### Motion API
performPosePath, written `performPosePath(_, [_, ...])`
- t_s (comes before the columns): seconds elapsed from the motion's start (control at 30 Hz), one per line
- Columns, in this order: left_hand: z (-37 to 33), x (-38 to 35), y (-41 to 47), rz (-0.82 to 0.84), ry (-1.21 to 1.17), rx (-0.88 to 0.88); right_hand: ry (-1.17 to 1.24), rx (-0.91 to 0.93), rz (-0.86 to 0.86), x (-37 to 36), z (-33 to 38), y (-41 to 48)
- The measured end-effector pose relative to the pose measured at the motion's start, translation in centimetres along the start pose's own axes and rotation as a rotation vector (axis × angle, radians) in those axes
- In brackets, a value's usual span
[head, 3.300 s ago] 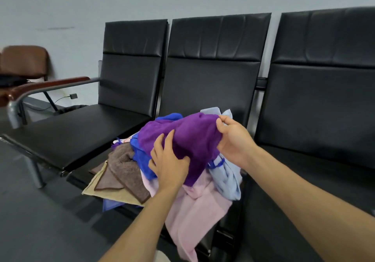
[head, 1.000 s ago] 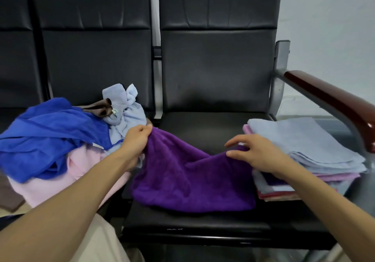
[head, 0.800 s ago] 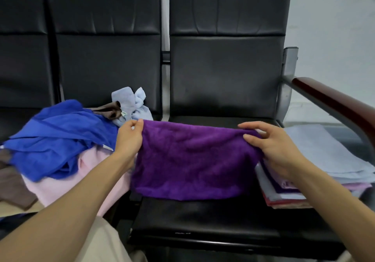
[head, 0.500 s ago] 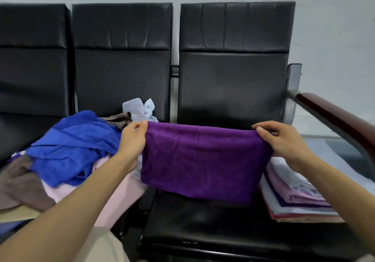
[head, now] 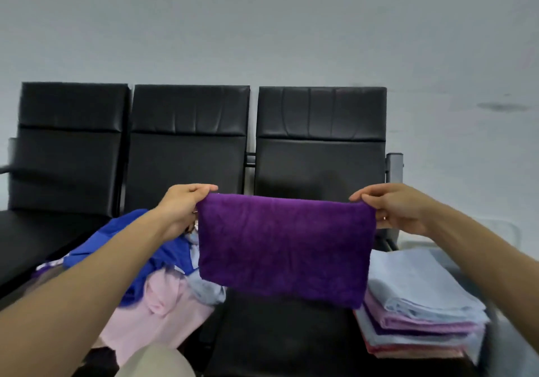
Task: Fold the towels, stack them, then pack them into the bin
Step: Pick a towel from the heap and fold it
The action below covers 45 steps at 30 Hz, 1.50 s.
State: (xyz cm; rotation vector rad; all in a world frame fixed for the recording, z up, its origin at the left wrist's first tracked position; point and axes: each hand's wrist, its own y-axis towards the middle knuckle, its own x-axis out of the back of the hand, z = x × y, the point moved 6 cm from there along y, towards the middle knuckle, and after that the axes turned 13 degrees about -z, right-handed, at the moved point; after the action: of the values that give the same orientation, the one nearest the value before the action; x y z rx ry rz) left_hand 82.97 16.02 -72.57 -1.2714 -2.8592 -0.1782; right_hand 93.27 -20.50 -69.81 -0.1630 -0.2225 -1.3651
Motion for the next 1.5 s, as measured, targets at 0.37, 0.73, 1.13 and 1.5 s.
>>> performPosePath(0.37, [-6.6, -0.1, -2.8, 0.014, 0.569, -0.491, -0.815, 0.509, -0.27, 1.3, 5.5, -0.6])
performPosePath(0.73, [-11.2, -0.9, -3.2, 0.001, 0.674, -0.667, -1.103, 0.771, -0.473, 2.1, 11.0, -2.4])
performPosePath(1.13, [-10.2, -0.9, -3.2, 0.117, 0.667, -0.598, -1.228, 0.685, -0.201, 1.5, 8.7, -1.2])
performPosePath(1.5, [0.5, 0.0, -3.0, 0.551, 0.559, -0.082, -1.052, 0.32, 0.438, -2.4, -0.5, -0.7])
